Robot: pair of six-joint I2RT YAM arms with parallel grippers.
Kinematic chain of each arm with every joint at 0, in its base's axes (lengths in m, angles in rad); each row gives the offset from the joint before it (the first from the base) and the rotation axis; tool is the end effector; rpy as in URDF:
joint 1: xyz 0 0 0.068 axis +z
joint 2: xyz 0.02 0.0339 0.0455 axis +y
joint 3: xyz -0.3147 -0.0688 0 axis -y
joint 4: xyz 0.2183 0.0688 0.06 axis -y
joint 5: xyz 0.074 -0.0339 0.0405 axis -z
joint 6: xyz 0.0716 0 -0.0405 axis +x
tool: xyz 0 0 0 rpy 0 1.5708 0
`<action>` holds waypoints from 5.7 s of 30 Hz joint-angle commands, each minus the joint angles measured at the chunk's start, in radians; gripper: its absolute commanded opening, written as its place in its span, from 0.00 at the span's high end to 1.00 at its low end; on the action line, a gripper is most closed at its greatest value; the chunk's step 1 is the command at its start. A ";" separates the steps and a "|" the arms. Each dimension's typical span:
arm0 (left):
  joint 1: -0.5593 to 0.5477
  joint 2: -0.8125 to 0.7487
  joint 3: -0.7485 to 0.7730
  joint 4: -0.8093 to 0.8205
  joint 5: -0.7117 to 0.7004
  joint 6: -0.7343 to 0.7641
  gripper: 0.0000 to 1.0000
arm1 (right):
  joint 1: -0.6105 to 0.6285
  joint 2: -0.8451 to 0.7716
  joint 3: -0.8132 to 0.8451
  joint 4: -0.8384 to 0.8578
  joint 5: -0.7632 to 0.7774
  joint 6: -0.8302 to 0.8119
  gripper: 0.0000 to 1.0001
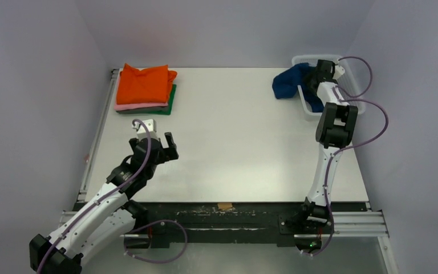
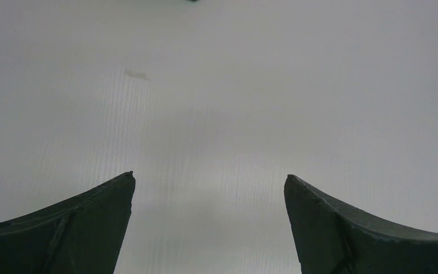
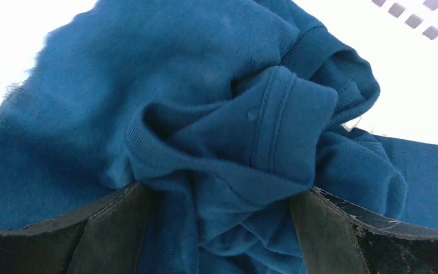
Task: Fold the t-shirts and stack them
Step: Grab crumpled tshirt from bin with the right arm, then move the tshirt to the center of the board, then flatten out the tshirt
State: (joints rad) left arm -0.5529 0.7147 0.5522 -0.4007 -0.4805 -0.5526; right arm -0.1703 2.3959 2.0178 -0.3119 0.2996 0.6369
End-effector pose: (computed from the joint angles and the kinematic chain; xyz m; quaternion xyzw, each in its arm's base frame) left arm 0.1226 -0.0368 0.2702 -0.1147 0.8506 -0.0688 0.5085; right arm 0.5740 -0.1201 0.2115 0.4098 0.7976 -0.0339 0.4413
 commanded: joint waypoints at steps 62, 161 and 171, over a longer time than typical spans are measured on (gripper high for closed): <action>0.038 0.541 0.251 0.131 0.382 -0.104 0.04 | 0.537 -1.289 -1.133 -0.088 0.015 -0.182 0.20; 0.289 0.579 0.237 0.104 0.428 -0.084 0.07 | 0.942 -0.942 -1.254 0.051 -0.205 -0.045 0.12; 0.315 0.564 0.132 0.138 0.444 -0.119 0.12 | 0.739 -0.843 -1.297 0.036 -0.169 -0.026 0.10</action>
State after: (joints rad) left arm -0.2459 1.3106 0.7029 -0.3145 -0.0582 -0.6468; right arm 0.7189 1.4849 0.7490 -0.2344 0.1226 0.6033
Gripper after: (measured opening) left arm 0.884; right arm 0.894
